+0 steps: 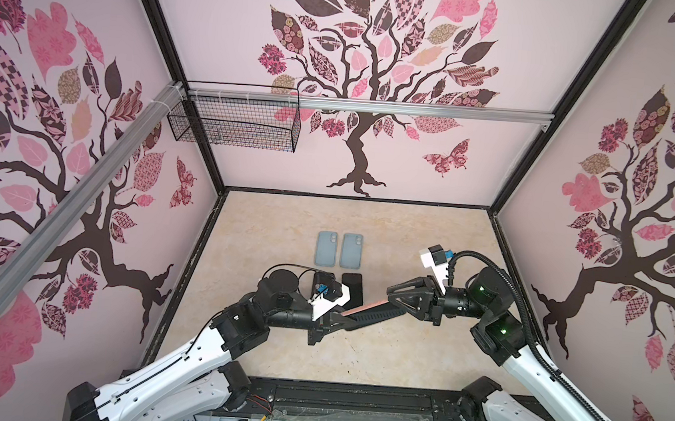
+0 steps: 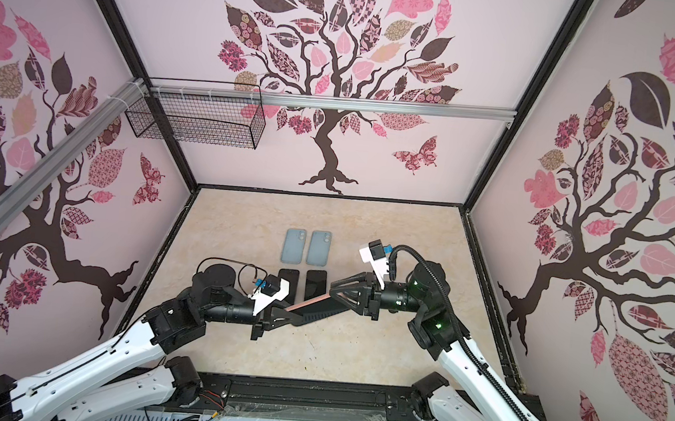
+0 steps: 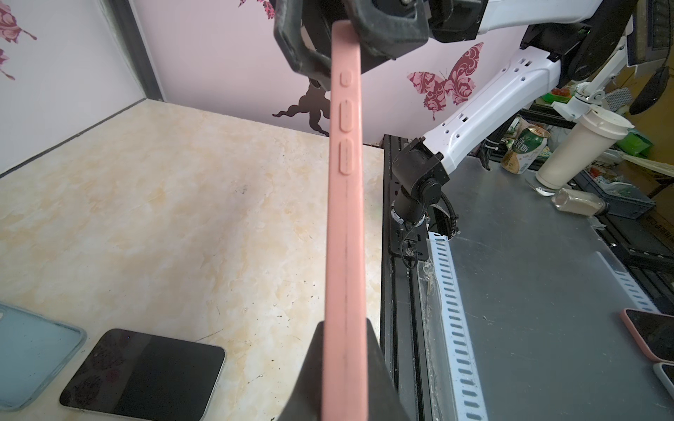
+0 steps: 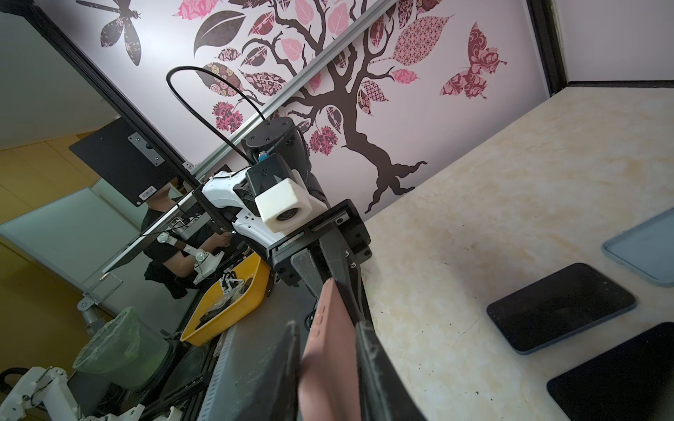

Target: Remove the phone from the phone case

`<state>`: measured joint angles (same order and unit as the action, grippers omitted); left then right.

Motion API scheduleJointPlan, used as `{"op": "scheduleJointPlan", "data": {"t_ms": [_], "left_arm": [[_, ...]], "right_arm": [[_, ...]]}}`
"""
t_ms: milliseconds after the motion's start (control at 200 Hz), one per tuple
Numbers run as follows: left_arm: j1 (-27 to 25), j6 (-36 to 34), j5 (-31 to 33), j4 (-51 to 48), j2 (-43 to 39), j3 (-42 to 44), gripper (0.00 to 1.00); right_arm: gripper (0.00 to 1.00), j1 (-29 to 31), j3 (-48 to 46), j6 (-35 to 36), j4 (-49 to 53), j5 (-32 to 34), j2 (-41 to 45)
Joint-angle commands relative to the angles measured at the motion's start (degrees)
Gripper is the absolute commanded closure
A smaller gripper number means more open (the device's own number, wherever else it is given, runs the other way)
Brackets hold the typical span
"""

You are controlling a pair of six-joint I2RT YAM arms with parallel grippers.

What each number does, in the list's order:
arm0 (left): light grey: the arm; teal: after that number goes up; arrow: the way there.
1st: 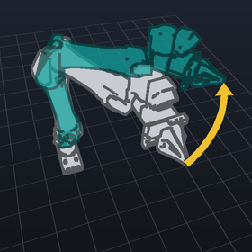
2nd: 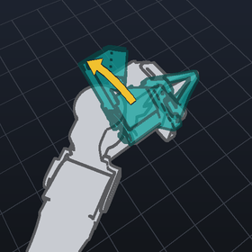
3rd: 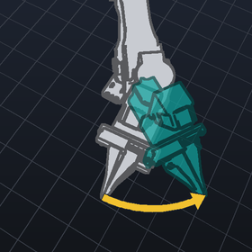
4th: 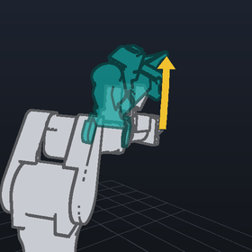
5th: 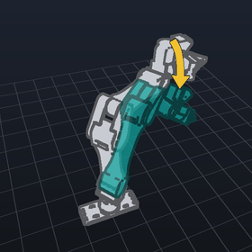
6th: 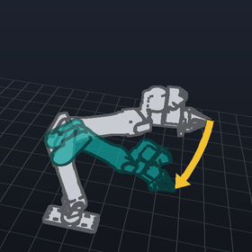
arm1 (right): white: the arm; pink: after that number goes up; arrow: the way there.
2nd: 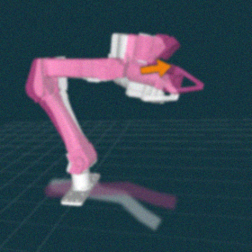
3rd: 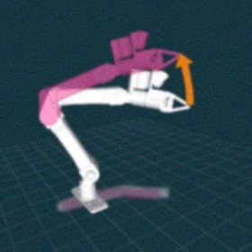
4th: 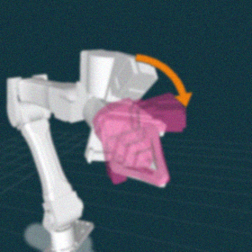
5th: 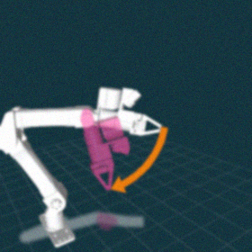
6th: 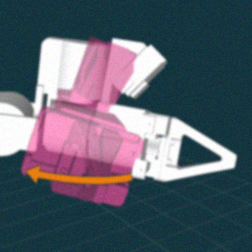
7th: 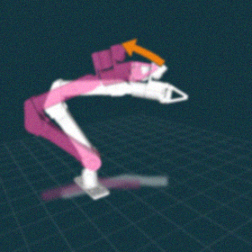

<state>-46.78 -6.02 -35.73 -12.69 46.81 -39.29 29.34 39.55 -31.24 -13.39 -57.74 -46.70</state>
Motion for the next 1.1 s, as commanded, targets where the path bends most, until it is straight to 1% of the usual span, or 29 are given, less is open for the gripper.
{"op": "scheduleJointPlan", "data": {"t_ms": [0,180,330,490,735,860,1095], "left_arm": [[0.27,-0.57,-0.15,3.29,-1.42,-1.14,1.00],[0.29,-0.90,2.76,3.56,-2.57,-0.97,1.00],[0.29,-1.66,4.95,3.14,-2.64,-1.96,1.00],[0.27,-3.33,5.61,3.75,-2.48,-3.04,1.00],[0.28,-6.64,3.17,3.66,-1.28,-5.18,1.00],[0.14,-7.84,2.94,4.16,-2.22,-4.98,1.00],[0.14,-9.53,2.76,3.37,-2.77,-4.88,1.00]], "right_arm": [[0.71,0.51,1.29,-0.35,1.33,0.62,-0.13],[0.71,0.57,1.34,-1.08,2.43,0.69,-0.46],[0.71,0.60,1.82,-3.49,2.52,0.68,-0.78],[0.72,0.61,2.21,-5.00,4.81,1.54,-1.48],[0.74,0.64,2.20,-7.74,7.20,3.05,-2.33],[0.76,0.70,2.73,-8.08,10.75,3.93,-3.35],[0.77,0.65,2.94,-10.48,11.63,4.51,-5.09]]}}
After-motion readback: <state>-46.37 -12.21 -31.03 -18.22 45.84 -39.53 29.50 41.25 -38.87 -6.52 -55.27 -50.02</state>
